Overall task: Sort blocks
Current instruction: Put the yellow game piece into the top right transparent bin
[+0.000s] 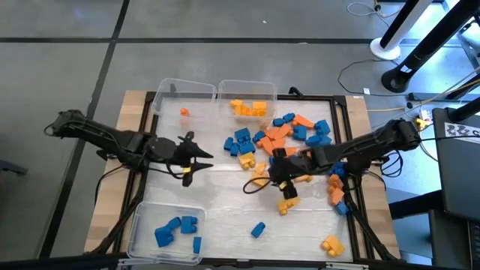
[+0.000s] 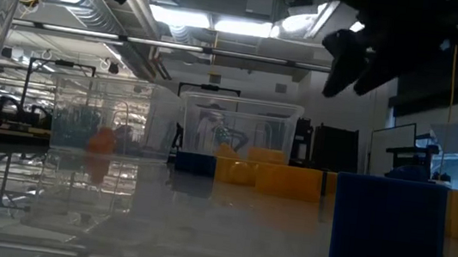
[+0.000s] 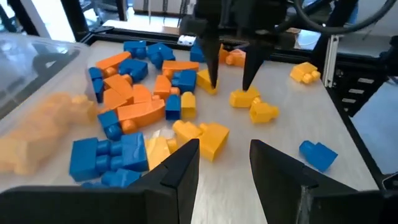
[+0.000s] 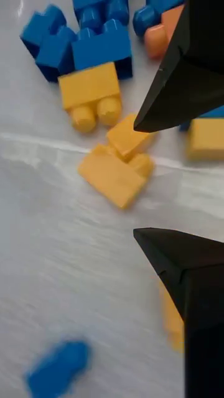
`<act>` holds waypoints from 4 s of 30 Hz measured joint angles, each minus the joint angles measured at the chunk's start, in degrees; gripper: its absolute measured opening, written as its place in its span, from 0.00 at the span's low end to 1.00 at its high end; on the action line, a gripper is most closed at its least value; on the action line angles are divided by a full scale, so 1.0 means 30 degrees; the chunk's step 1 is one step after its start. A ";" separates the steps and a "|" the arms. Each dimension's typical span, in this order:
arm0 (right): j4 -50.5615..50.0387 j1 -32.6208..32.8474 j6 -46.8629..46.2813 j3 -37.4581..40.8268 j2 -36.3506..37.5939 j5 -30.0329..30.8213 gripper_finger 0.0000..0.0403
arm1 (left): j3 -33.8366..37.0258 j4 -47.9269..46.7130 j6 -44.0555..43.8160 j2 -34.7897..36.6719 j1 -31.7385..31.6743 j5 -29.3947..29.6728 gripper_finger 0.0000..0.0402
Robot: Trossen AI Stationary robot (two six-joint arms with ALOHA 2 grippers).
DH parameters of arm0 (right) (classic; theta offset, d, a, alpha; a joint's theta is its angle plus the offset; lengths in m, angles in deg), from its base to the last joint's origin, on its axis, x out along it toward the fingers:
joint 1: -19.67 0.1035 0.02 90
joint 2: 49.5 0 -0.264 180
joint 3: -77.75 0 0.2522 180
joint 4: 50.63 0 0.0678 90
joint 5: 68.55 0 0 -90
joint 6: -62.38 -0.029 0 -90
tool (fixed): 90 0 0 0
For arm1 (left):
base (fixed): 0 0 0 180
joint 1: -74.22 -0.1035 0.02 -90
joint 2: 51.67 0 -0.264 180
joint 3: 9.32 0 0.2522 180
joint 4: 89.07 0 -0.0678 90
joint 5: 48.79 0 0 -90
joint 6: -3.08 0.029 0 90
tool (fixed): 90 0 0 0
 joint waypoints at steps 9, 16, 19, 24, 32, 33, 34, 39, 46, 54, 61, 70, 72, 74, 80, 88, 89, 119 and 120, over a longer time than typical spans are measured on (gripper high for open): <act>0.6434 0.0516 -0.5149 0.2863 -0.1235 0.2083 0.66 | 0.0238 0.0986 0.0483 -0.1466 0.0281 0.0001 0.33; 0.6732 0.0516 -0.6447 0.2895 -0.3624 0.2333 0.66 | 0.0238 0.1014 0.0479 -0.1869 0.0281 0.0000 0.33; 0.6937 0.0516 -0.6597 0.2895 -0.4369 0.2927 0.66 | 0.0238 0.1051 0.0461 -0.1869 0.0274 0.0000 0.33; 0.8133 0.0516 -0.6595 0.2836 -0.5272 0.3935 0.66 | 0.0238 0.1131 0.0425 -0.1869 0.0273 0.0000 0.33; 0.8747 0.0523 -0.6471 0.2807 -0.5901 0.5024 0.66 | 0.0238 0.1193 0.0425 -0.1869 0.0273 0.0000 0.33; 0.8676 0.0523 -0.6449 0.2768 -0.5901 0.5142 0.66 | 0.0238 0.1202 0.0425 -0.1869 0.0273 0.0000 0.33; 0.8585 0.0516 -0.6429 0.2689 -0.5908 0.5216 0.66 | 0.0238 0.1215 0.0425 -0.1869 0.0273 0.0000 0.33; 0.8386 0.0508 -0.5917 0.2341 -0.5960 0.5082 0.66 | 0.0238 0.1266 0.0425 -0.1869 0.0273 0.0000 0.33; 0.8006 0.0508 -0.6049 0.2283 -0.5956 0.4786 0.66 | 0.0238 0.1269 0.0425 -0.1869 0.0273 0.0001 0.33; 0.7655 0.0596 -0.6080 0.2275 -0.5923 0.4691 0.61 | 0.0238 0.1277 0.0425 -0.1869 0.0273 0.0004 0.33; 0.7619 0.0603 -0.5990 0.2268 -0.5901 0.4716 0.42 | 0.0238 0.1277 0.0196 -0.1869 0.0273 0.0007 0.33; 0.7655 0.0610 -0.5917 0.2261 -0.5901 0.4572 0.27 | 0.0238 0.1277 0.0133 -0.1869 0.0270 0.0007 0.33; 0.7655 0.0610 -0.5910 0.2268 -0.5909 0.4566 0.25 | 0.0238 0.1277 0.0133 -0.1869 0.0273 0.0007 0.33; 0.7655 0.0610 -0.5839 0.2273 -0.5909 0.4552 0.23 | 0.0238 0.1277 0.0133 -0.1869 0.0273 0.0007 0.33; 0.7746 0.0603 -0.5435 0.2292 -0.5916 0.4377 0.22 | 0.0245 0.1811 -0.0389 -0.1968 0.0266 0.0012 0.33; 0.8335 0.0596 -0.5429 0.2304 -0.5931 0.4222 0.23 | 0.0245 0.5230 0.0675 -0.5607 0.0252 -0.1252 0.33; 0.8371 0.0596 -0.5429 0.2304 -0.5936 0.4222 0.23 | 0.0245 0.5710 0.0975 -0.6248 0.0257 -0.1349 0.33; 0.9615 0.0581 -0.5458 0.2341 -0.5989 0.3344 0.23 | -0.2436 0.9332 1.0578 -1.6324 -0.0645 -0.0248 0.33; 0.9628 0.0581 -0.5458 0.2341 -0.5982 0.3219 0.23 | -0.2436 0.9429 1.0786 -1.6429 -0.0637 0.0034 0.33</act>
